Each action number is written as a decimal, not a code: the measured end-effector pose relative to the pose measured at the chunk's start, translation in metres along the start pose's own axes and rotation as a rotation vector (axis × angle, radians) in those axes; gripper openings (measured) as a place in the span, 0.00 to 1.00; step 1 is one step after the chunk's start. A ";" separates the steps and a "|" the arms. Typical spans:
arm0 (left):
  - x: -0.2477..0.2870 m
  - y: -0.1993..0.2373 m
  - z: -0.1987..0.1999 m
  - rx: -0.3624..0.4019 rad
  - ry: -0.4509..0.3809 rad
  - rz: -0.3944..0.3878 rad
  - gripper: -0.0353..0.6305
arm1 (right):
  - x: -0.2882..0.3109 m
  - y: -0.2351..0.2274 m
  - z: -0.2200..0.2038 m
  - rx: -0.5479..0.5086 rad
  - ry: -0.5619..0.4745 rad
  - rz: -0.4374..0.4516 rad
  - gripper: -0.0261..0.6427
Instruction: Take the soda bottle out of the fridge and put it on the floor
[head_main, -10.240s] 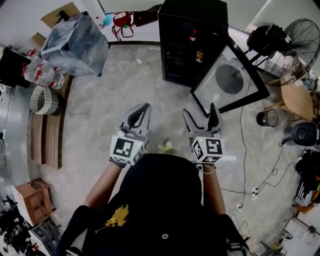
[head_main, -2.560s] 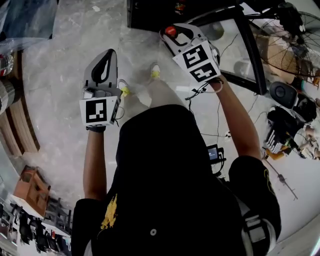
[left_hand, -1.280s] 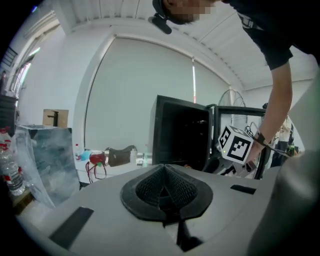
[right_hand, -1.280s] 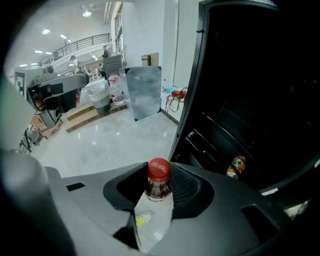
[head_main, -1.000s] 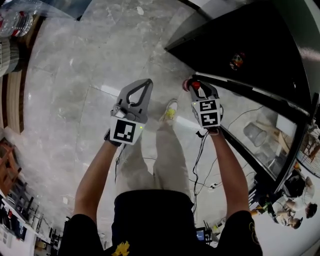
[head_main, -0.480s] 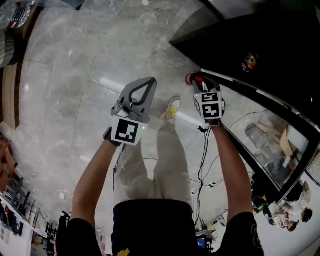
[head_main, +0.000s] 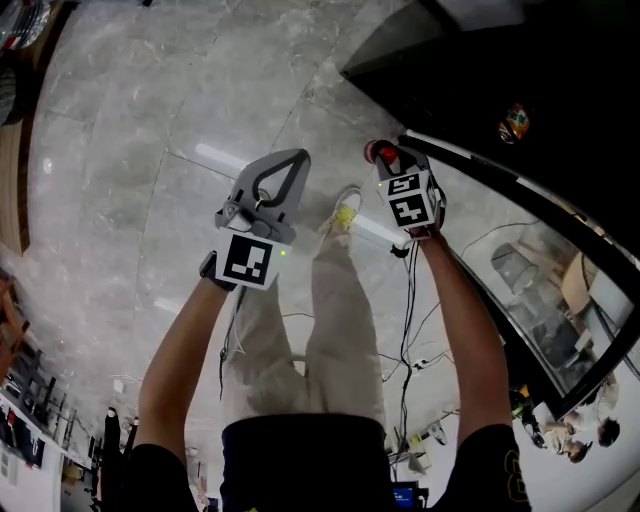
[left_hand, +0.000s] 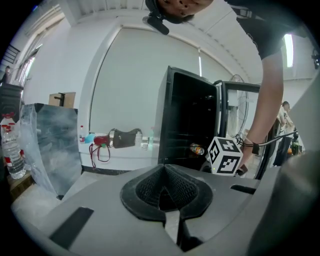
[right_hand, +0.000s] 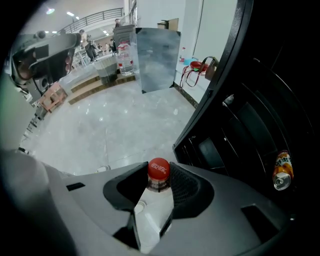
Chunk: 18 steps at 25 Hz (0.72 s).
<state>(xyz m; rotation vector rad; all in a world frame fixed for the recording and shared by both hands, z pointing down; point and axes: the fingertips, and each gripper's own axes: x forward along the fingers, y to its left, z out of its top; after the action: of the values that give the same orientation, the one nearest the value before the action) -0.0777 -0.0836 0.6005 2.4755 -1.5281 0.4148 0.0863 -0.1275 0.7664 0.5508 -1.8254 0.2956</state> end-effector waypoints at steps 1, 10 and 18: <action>0.001 -0.002 -0.004 -0.003 0.004 0.002 0.08 | 0.002 0.001 -0.002 -0.011 0.004 0.003 0.23; 0.004 -0.019 -0.047 -0.038 0.047 0.001 0.08 | 0.029 0.008 -0.018 -0.133 0.046 0.027 0.23; 0.013 0.005 -0.087 -0.072 0.072 -0.002 0.08 | 0.090 0.021 -0.030 -0.205 0.123 0.045 0.23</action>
<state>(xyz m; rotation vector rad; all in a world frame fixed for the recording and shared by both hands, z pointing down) -0.0878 -0.0692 0.6864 2.3811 -1.4856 0.4361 0.0788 -0.1158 0.8625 0.3418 -1.7263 0.1664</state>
